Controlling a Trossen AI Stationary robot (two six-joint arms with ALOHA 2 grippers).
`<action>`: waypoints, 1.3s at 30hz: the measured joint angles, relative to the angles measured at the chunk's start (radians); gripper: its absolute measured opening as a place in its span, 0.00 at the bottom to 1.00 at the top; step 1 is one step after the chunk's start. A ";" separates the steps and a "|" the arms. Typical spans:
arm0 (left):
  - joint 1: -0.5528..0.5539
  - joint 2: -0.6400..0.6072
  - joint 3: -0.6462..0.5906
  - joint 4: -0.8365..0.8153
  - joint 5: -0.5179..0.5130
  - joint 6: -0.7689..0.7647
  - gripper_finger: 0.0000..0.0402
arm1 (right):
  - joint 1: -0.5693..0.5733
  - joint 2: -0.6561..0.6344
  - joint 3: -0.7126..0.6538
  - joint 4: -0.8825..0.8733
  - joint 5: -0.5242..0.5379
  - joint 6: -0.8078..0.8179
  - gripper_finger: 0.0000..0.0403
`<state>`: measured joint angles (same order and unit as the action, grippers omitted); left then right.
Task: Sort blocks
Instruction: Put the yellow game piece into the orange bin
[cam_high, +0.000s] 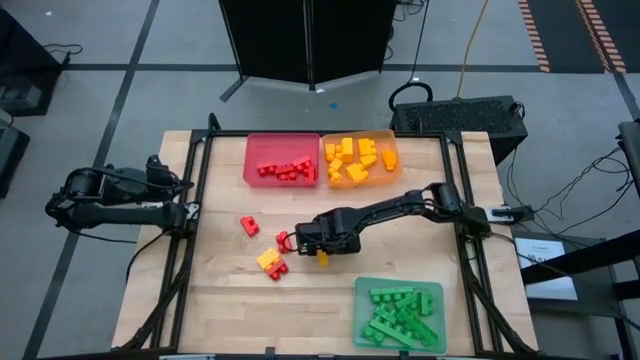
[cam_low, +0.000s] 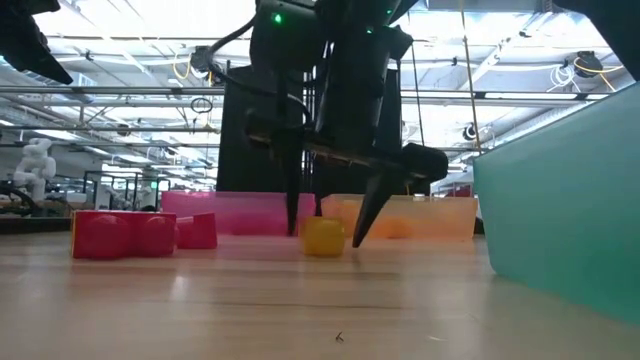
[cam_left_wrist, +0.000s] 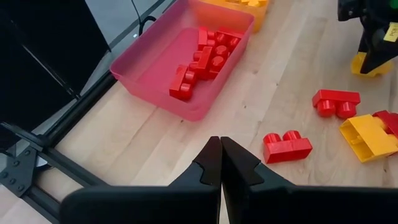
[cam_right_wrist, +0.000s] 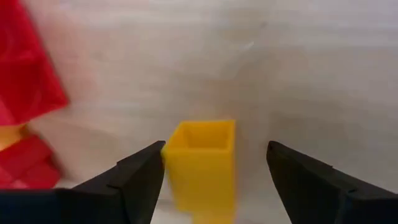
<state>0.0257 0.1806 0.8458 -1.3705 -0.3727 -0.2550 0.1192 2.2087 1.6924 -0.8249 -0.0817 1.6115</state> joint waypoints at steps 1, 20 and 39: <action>0.000 0.000 0.000 0.000 -0.003 0.000 0.00 | 0.000 0.000 0.000 -0.011 0.004 -0.004 0.67; 0.000 0.000 0.000 0.000 -0.011 -0.027 0.00 | -0.042 -0.041 0.000 -0.004 0.025 -0.127 0.28; 0.000 0.000 0.000 -0.001 -0.021 -0.080 0.00 | -0.436 -0.253 0.002 -0.102 0.391 -0.368 0.28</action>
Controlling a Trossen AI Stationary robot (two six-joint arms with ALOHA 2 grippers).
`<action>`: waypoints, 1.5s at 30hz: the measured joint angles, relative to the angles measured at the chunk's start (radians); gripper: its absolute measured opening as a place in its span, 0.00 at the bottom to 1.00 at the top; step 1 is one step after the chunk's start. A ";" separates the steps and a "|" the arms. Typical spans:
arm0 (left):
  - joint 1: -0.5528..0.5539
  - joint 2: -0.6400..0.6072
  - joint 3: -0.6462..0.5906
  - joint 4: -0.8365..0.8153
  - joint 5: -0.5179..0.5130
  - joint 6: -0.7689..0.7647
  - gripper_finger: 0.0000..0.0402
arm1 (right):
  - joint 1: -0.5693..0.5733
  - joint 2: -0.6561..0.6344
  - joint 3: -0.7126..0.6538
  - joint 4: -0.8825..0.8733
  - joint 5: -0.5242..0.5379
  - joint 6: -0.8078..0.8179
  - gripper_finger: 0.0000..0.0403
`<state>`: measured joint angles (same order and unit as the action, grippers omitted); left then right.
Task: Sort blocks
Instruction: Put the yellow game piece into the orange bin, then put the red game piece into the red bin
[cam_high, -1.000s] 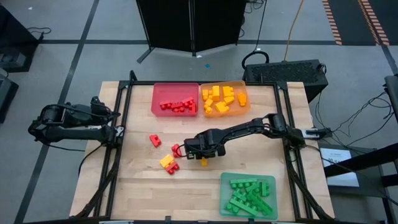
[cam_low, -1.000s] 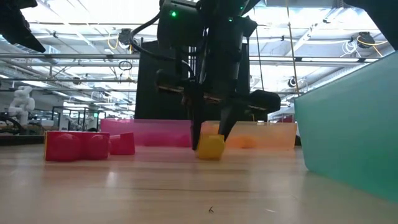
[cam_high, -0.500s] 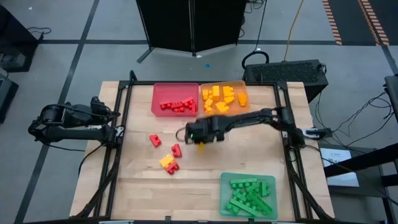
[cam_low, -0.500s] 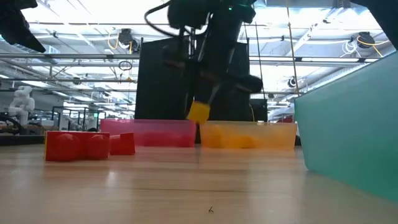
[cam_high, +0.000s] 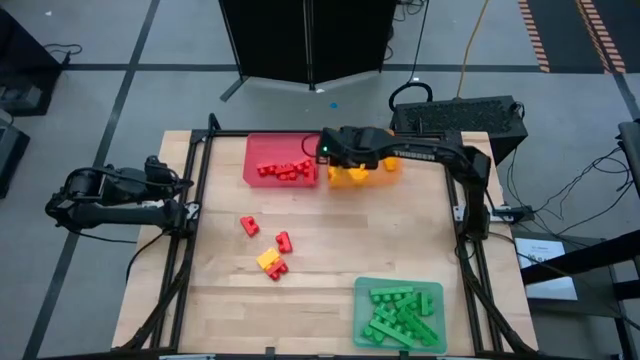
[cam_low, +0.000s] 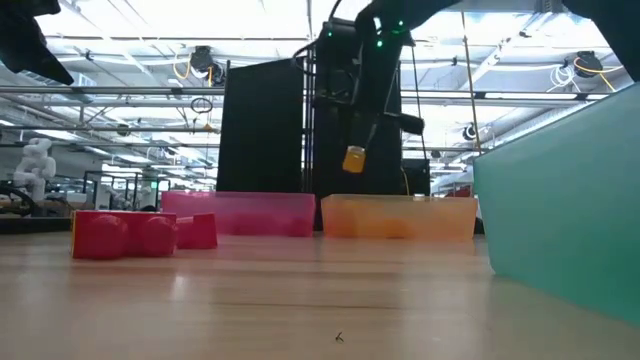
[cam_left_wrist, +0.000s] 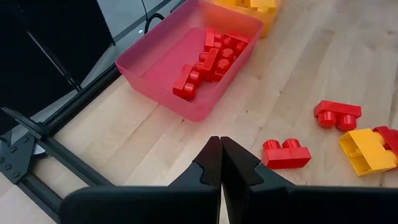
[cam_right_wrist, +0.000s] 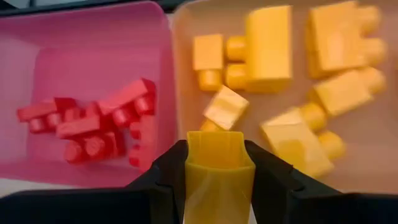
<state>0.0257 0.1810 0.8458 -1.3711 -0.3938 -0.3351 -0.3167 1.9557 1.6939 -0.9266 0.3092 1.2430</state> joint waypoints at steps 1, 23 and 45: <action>0.000 0.000 0.000 0.000 -0.001 0.000 0.00 | -0.011 0.003 0.000 0.017 -0.013 -0.009 0.28; 0.000 0.000 0.000 0.000 -0.034 0.000 0.00 | 0.168 0.038 0.000 0.477 -0.270 0.013 0.74; 0.000 0.000 0.000 0.000 -0.022 -0.027 0.00 | 0.404 0.446 0.280 0.408 -0.140 -0.082 0.74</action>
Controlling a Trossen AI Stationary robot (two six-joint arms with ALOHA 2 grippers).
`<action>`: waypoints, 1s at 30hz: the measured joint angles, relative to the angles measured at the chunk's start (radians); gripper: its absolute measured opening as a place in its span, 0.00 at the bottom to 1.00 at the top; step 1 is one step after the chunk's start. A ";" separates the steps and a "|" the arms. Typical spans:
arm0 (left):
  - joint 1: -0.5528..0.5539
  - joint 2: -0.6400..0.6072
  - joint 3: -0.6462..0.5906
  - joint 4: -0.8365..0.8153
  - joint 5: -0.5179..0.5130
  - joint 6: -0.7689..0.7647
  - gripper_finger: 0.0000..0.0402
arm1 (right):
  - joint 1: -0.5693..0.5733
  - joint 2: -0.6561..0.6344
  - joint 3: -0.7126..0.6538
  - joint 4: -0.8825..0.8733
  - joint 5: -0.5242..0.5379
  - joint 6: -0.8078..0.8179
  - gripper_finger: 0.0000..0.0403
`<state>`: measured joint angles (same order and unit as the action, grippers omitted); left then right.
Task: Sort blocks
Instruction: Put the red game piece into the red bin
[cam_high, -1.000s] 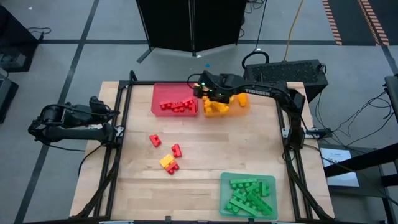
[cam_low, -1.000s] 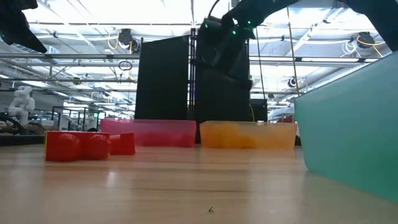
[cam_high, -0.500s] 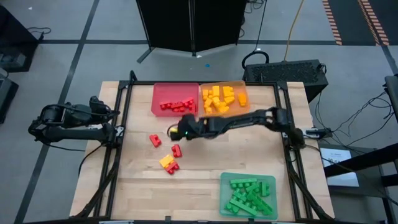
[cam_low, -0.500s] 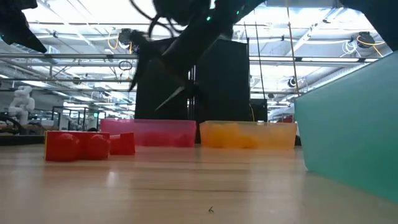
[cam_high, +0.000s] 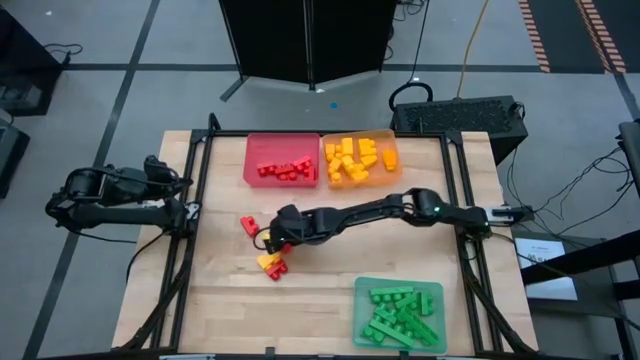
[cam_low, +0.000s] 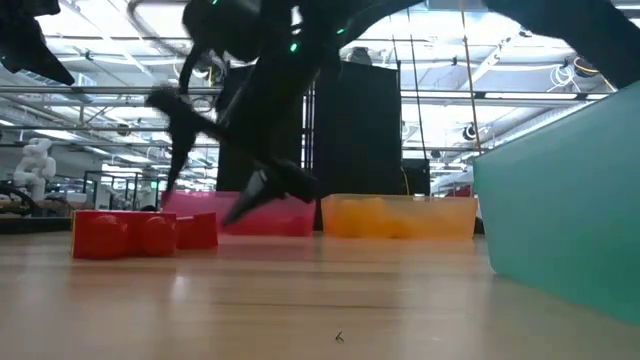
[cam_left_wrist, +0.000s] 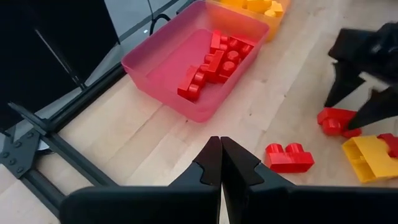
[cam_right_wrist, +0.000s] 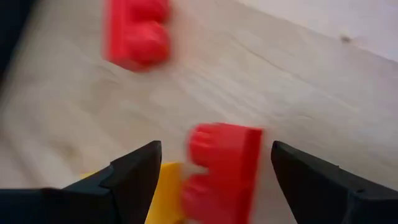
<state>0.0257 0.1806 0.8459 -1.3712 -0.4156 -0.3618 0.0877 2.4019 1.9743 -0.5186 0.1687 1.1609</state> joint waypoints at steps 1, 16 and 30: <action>0.000 0.000 0.000 -0.001 0.001 0.000 0.00 | 0.002 0.021 0.032 -0.042 0.001 -0.011 0.74; 0.000 0.000 0.000 -0.001 0.018 0.000 0.00 | 0.021 0.151 0.266 -0.459 -0.085 -0.005 0.72; 0.000 0.000 0.000 -0.001 0.018 0.001 0.00 | 0.009 0.133 0.257 -0.457 -0.098 -0.134 0.02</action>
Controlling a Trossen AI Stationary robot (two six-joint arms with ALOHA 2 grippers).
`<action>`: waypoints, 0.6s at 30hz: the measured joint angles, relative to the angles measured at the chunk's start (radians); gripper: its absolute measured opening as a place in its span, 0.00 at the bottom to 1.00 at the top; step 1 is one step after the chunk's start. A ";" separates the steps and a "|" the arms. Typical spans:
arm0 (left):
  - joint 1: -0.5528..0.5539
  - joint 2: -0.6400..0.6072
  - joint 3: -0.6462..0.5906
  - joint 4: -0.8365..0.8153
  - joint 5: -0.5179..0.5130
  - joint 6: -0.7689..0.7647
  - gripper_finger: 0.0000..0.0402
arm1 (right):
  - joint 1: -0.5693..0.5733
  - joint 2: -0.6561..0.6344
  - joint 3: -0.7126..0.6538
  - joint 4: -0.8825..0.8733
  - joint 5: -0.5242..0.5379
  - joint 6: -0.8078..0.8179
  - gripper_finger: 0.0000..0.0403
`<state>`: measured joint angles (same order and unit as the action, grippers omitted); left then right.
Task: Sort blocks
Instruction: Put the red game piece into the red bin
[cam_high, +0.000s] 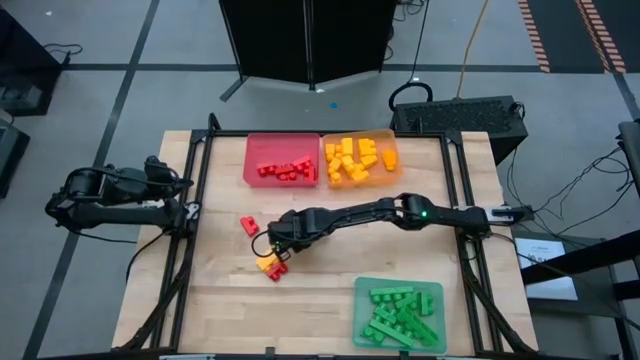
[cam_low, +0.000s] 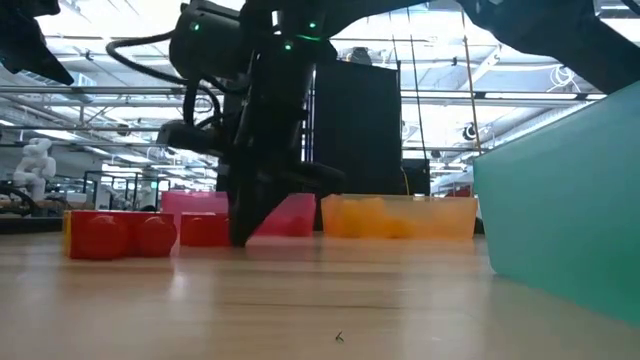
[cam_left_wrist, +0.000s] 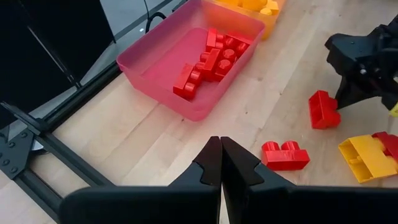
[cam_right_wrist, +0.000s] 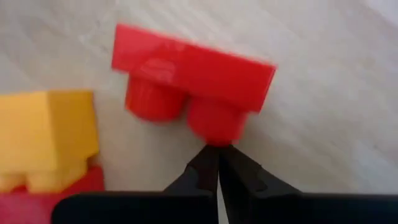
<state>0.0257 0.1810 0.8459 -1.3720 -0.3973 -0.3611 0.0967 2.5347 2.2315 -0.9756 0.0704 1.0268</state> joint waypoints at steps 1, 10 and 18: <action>0.000 0.000 0.000 0.000 0.000 0.000 0.00 | 0.000 -0.005 0.000 -0.006 -0.010 -0.004 0.01; 0.000 0.000 0.000 0.000 0.000 0.000 0.00 | 0.002 -0.146 -0.001 -0.035 -0.015 -0.198 0.00; 0.000 0.000 0.000 0.000 0.000 0.000 0.00 | -0.014 -0.205 0.002 0.102 -0.080 -0.676 0.12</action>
<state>0.0256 0.1810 0.8459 -1.3716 -0.3977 -0.3610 0.0827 2.3298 2.2333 -0.8738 -0.0095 0.3513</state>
